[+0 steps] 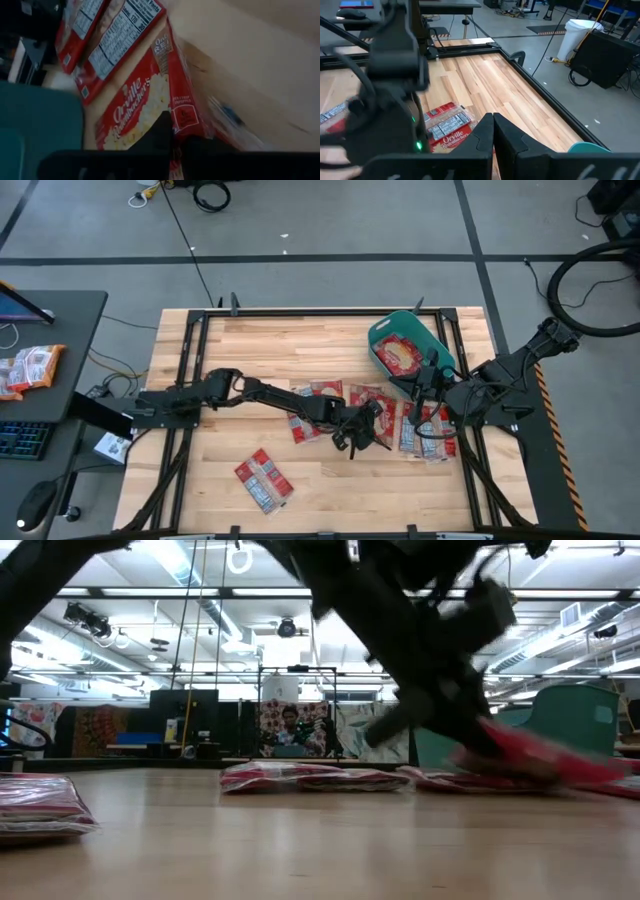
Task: Sort popcorn bags into baskets
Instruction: Put the red popcorn bag into the green bin
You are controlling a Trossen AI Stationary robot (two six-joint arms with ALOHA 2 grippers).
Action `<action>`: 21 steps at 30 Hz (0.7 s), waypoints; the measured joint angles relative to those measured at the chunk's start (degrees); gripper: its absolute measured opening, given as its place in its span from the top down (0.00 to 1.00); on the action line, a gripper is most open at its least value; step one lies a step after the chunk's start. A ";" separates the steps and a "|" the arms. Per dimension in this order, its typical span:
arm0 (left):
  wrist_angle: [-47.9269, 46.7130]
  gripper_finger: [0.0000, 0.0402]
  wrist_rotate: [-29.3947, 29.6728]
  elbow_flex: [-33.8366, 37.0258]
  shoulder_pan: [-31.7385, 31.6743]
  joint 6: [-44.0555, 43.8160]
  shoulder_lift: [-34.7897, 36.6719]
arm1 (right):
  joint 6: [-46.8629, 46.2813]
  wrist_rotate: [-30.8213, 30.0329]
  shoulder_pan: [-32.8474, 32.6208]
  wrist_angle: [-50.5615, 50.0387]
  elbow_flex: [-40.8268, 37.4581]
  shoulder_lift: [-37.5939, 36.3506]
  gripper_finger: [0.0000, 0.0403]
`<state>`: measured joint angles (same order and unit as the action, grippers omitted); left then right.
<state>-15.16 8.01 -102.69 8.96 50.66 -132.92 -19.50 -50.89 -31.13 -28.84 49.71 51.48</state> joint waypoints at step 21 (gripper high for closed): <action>4.97 0.96 21.54 0.02 -3.11 -1.00 9.99 | 2.25 -2.27 0.02 0.89 0.00 -0.02 0.97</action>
<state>-10.19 29.55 -102.67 5.85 49.67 -122.93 -17.25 -53.16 -31.11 -27.95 49.71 51.46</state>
